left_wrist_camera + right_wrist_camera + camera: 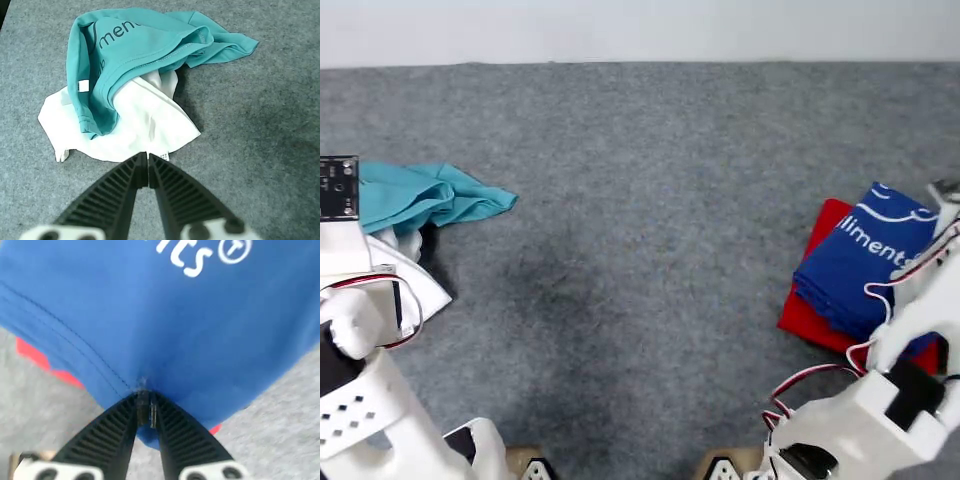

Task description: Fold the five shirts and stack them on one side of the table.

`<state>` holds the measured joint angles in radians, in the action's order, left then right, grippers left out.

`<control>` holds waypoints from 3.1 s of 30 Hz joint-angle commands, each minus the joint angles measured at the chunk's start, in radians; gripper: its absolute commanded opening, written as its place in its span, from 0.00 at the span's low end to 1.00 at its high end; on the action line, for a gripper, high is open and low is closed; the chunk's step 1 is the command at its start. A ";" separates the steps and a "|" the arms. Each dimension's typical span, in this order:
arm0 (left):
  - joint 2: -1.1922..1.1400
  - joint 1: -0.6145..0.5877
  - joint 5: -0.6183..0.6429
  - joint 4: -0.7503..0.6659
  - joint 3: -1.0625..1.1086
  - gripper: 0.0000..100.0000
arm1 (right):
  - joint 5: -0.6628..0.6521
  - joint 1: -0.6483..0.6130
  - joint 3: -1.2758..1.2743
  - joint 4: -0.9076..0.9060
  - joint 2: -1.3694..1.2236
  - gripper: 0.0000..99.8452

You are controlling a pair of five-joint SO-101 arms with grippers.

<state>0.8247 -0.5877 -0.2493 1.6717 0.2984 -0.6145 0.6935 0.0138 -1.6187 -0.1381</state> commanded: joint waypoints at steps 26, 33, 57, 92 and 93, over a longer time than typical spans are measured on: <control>0.006 0.078 -0.003 -0.034 -0.007 0.02 | -0.002 -0.266 -0.221 0.185 0.139 0.01; 0.012 0.080 -0.003 -0.048 -0.010 0.02 | 0.000 -0.337 -0.133 0.099 0.260 0.01; -0.482 -0.046 -0.207 -0.315 0.096 0.24 | 0.351 -0.392 -0.166 -0.170 0.429 0.01; -1.224 0.064 -0.285 -0.060 -0.565 0.01 | 0.353 -0.395 -0.358 -0.170 0.432 0.01; -1.224 0.083 -0.272 -0.017 -0.618 0.01 | 0.353 -0.397 -0.356 -0.170 0.432 0.01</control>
<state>-0.4181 -0.5493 -0.5608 1.5382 -0.1465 -0.2739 0.3069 -0.3498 -1.7507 0.2532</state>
